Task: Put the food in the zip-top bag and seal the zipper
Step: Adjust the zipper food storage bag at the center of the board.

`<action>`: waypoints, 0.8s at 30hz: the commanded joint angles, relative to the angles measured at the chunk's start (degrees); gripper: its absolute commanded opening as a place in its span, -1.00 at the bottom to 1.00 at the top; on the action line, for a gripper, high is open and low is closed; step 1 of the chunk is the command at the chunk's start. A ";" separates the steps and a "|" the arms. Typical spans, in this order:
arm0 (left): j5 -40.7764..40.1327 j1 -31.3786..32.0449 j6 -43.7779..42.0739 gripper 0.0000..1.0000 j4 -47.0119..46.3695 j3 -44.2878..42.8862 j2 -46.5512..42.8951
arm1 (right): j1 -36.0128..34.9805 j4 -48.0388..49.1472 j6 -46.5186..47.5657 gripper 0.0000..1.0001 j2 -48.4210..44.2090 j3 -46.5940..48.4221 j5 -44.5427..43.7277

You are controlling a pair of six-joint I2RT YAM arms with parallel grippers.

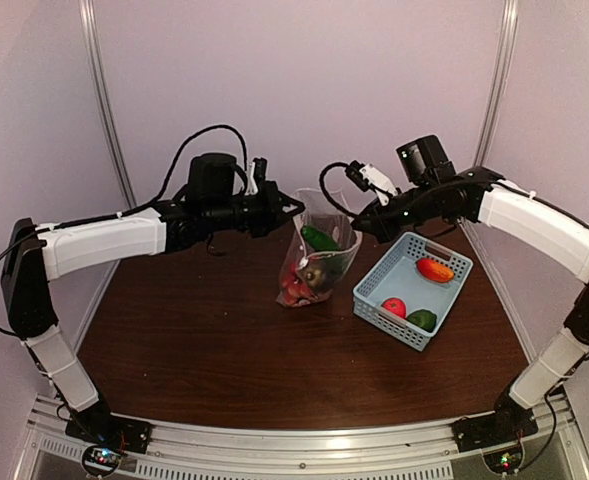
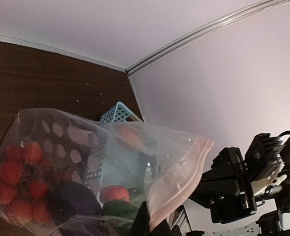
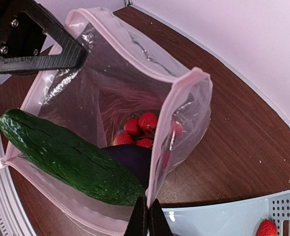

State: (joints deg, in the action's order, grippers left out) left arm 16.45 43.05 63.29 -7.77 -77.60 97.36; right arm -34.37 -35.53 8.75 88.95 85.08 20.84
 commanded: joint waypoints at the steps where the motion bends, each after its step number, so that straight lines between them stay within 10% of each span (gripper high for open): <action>1: -4.19 -0.68 -12.46 -1.00 17.16 -11.39 0.90 | -0.26 -5.83 0.08 -1.00 0.86 7.95 3.45; 6: -23.27 -1.74 -31.66 -1.00 35.04 -25.13 5.17 | 0.08 -5.16 -1.46 -1.00 0.60 13.55 3.86; 15: -9.98 2.78 -34.68 -1.00 43.60 -42.84 8.76 | 0.05 -10.24 -2.39 -1.00 9.57 22.72 9.23; 17: -24.60 3.86 -39.20 -1.00 43.69 -39.67 9.07 | 0.14 -9.31 -2.65 -1.00 11.00 23.93 6.44; 24: -20.68 0.20 -35.79 -1.00 41.29 -30.99 14.44 | 1.68 -5.85 -7.30 -1.00 16.80 24.89 12.60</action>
State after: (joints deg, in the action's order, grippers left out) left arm -4.16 48.42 26.33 34.98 -114.28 106.89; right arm -34.15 -43.53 5.61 101.95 108.07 28.69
